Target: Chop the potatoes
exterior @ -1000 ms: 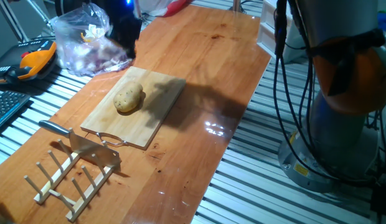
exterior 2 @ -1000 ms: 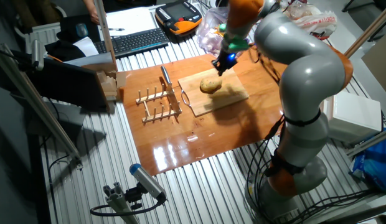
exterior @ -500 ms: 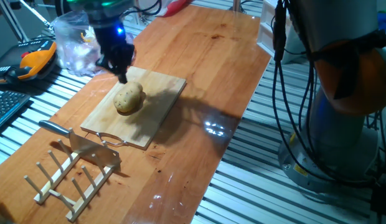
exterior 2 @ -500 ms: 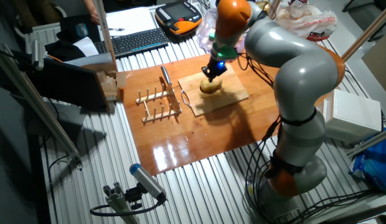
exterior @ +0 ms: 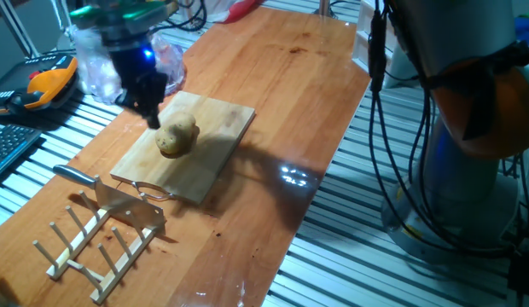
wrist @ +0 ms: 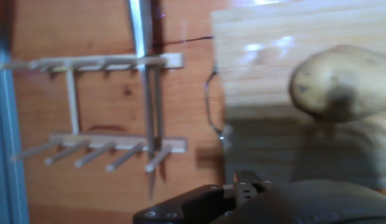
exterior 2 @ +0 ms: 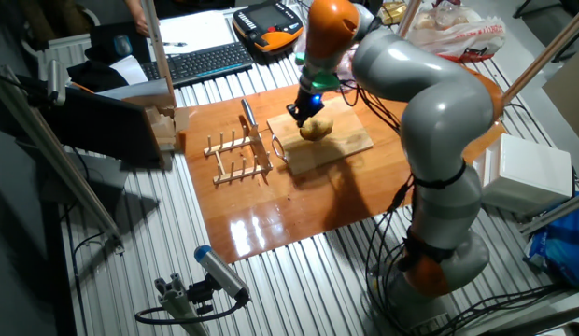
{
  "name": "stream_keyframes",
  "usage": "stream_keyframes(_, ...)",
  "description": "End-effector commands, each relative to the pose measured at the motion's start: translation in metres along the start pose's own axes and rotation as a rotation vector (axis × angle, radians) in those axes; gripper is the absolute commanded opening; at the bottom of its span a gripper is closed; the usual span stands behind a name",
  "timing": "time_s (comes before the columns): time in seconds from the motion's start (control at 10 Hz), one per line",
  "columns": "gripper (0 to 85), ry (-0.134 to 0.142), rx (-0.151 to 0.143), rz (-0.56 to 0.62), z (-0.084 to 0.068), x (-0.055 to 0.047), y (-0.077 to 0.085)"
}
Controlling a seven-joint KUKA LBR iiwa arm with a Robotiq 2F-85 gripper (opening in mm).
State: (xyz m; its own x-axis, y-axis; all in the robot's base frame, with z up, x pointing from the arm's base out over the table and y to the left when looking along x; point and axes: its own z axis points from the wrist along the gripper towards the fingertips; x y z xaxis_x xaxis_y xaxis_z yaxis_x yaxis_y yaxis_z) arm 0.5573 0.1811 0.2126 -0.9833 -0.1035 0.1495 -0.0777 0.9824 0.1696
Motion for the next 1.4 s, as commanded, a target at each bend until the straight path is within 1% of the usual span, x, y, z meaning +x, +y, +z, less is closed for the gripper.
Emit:
stream_keyframes(0.0,0.0,0.02,-0.02,-0.054,0.001,-0.001,0.007)
stream_keyframes(0.1,0.0,-0.004,-0.039,-0.005,0.001,-0.001,0.007)
stream_keyframes(0.2,0.0,-0.021,-0.041,0.059,0.001,-0.001,0.007)
stream_keyframes(0.3,0.0,-0.034,-0.013,0.108,0.001,-0.001,0.007)
stream_keyframes(0.4,17.0,-0.047,0.016,0.151,0.001,-0.001,0.007)
stream_keyframes(0.5,17.0,-0.057,0.03,0.18,0.003,-0.004,0.01)
stream_keyframes(0.6,34.0,-0.06,0.034,0.193,0.01,-0.014,0.018)
stream_keyframes(0.8,34.0,-0.059,0.057,0.192,0.022,-0.03,0.03)
stream_keyframes(0.9,34.0,-0.07,0.052,0.202,0.032,-0.036,0.038)
stream_keyframes(1.1,34.0,-0.084,0.047,0.202,0.05,-0.041,0.047)
stream_keyframes(1.3,34.0,-0.101,0.045,0.214,0.069,-0.042,0.053)
